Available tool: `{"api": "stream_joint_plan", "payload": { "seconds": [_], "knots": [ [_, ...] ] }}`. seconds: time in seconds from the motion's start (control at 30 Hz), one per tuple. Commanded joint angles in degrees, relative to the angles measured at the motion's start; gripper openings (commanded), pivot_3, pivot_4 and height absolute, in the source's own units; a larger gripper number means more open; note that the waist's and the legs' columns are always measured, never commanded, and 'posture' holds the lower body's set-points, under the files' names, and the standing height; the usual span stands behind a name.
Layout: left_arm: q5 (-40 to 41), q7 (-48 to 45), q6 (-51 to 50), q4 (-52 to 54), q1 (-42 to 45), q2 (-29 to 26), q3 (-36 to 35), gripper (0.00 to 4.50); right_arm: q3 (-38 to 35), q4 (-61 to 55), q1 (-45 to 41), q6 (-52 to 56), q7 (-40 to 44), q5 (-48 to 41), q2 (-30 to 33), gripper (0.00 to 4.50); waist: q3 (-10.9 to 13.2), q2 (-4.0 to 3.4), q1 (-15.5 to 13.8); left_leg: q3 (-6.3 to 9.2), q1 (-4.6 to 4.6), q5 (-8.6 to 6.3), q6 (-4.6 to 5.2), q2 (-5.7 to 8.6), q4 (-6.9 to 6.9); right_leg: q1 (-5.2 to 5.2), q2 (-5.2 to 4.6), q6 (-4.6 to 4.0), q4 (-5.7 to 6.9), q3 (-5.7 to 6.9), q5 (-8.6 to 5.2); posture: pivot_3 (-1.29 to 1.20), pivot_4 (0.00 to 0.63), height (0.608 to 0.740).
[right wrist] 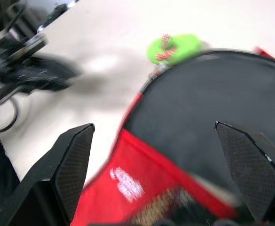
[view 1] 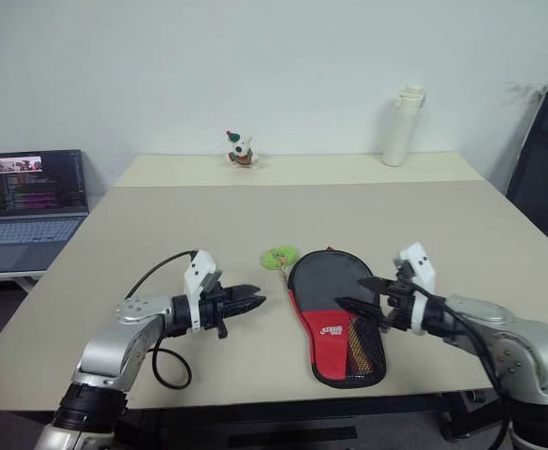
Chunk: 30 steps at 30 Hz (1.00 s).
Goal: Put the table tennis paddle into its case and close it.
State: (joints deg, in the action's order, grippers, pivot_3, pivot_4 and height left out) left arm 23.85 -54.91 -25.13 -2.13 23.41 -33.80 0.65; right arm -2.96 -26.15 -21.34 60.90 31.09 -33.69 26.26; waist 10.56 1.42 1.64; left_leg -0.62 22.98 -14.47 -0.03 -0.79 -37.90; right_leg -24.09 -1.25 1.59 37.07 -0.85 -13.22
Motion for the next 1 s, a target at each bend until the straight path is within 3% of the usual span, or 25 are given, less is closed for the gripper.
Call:
{"api": "stream_joint_plan", "payload": {
  "seconds": [0.03,0.2,0.3,0.43,0.67,1.0],
  "knots": [
    [-4.0,4.5,5.2,-4.8,5.1,2.3,-0.5,2.67,3.8,1.5,-0.8,-6.7,-1.2,3.9,-1.4,4.5,0.0,0.02,-0.1,0.0,0.03,0.0,0.0,0.02,-0.01,-0.01,-0.01,0.02,-0.04,0.01,0.01,0.0,0.15,0.74],
    [-7.8,9.2,6.6,-13.6,11.9,5.5,-0.2,4.41,7.3,3.8,-0.3,-10.6,-2.3,7.4,-2.7,4.5,0.0,0.02,-0.2,0.02,0.04,0.0,0.0,0.03,-0.02,-0.01,-0.05,-0.03,-0.02,0.02,0.06,0.0,0.15,0.74],
    [-9.3,11.5,5.8,-19.3,15.8,7.1,-0.3,4.47,8.9,4.5,0.2,-12.1,-2.2,9.0,-2.4,4.5,0.0,0.02,-0.1,0.02,0.02,0.0,0.0,0.03,-0.04,-0.01,-0.04,-0.01,0.02,0.03,0.05,0.0,0.15,0.74],
    [-10.5,12.9,5.6,-35.5,26.1,11.1,-0.8,4.47,11.1,5.6,1.1,-14.0,-2.2,11.2,-2.5,4.5,0.0,0.08,-0.3,0.06,0.03,0.0,0.0,0.06,-0.07,0.0,-0.02,0.02,0.05,0.11,0.04,0.0,0.15,0.74],
    [-16.9,11.7,14.4,-58.8,36.8,13.7,1.2,4.47,12.6,6.0,1.5,-15.2,-2.7,12.7,-4.2,4.5,0.0,0.09,0.1,-0.03,0.04,0.0,0.0,0.12,-0.04,-0.02,0.02,-0.03,0.0,0.07,0.08,0.0,0.15,0.74],
    [-23.5,9.7,19.2,-68.7,39.4,15.8,3.2,4.47,12.3,4.7,2.3,-14.5,-4.0,13.0,-4.9,4.5,0.0,0.11,0.0,0.01,0.04,0.0,0.0,0.1,-0.06,-0.03,0.05,0.0,0.06,0.1,0.06,0.0,0.15,0.74]
  ]
}}
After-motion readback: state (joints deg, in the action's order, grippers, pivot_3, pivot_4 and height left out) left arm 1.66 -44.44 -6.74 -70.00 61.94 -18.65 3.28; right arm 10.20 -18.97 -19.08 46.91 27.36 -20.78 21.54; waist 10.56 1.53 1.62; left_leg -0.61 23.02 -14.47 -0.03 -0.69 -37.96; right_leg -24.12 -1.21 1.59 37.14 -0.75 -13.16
